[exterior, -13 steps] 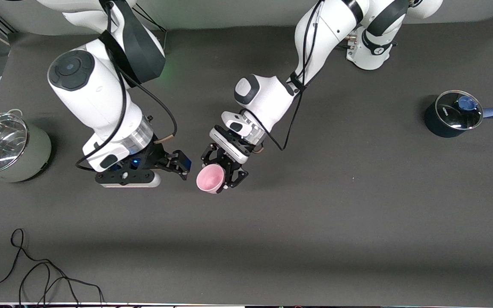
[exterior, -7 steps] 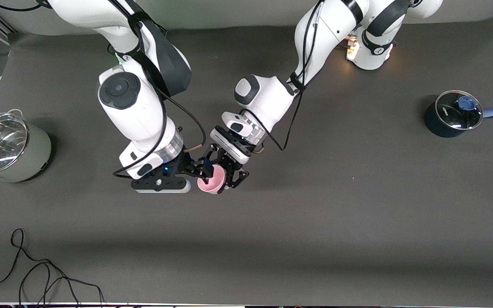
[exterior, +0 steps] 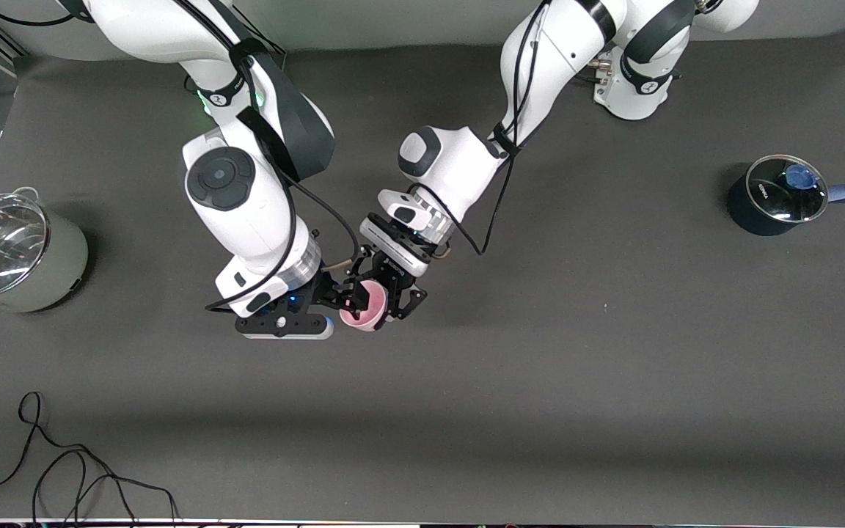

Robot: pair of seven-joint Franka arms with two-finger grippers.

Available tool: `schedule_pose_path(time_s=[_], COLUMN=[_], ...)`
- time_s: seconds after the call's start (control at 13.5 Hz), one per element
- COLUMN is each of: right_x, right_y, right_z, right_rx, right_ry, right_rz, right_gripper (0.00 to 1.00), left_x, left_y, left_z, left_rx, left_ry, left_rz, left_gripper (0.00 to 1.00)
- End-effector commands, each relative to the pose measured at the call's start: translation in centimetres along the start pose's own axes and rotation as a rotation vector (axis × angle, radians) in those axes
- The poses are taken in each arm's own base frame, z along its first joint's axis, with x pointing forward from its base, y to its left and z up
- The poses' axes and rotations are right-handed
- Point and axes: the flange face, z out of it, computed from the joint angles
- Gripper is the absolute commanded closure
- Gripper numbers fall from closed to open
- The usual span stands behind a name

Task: Transfer pink cup from left to right arm
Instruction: 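Move the right gripper toward the pink cup held by the left gripper, then close the right gripper on the pink cup's side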

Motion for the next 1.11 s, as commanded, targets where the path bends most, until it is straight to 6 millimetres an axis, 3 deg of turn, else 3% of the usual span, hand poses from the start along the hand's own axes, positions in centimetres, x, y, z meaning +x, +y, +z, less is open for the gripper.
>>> schedule_pose_path(time_s=[0.0, 0.37, 0.45, 0.59, 0.74, 1.04], right_x=[-0.4, -0.9, -1.0, -1.1, -1.1, -1.1], right_y=[-0.8, -0.6, -0.6, -0.5, -0.5, -0.5], right_z=[1.2, 2.3, 2.2, 2.3, 2.0, 1.4], right_rx=[-0.027, -0.05, -0.055, -0.063, -0.058, -0.052], right_ry=[-0.009, -0.046, -0.053, -0.067, -0.067, -0.066], right_rz=[-0.005, -0.014, -0.014, -0.012, -0.004, 0.005], right_gripper=[0.0, 0.02, 0.11, 0.42, 0.55, 0.9], left_x=[-0.1, -0.1, -0.1, -0.3, -0.2, -0.2], left_y=[0.5, 0.8, 0.8, 0.8, 0.8, 0.8], left_z=[-0.1, -0.1, -0.1, 0.0, 0.0, 0.0], left_rx=[0.017, 0.014, 0.014, 0.014, 0.014, 0.014], left_ry=[0.015, 0.013, 0.013, 0.011, 0.013, 0.013], left_rz=[-0.021, -0.024, -0.024, -0.023, -0.024, -0.025], left_gripper=[1.0, 1.0, 1.0, 1.0, 1.0, 1.0])
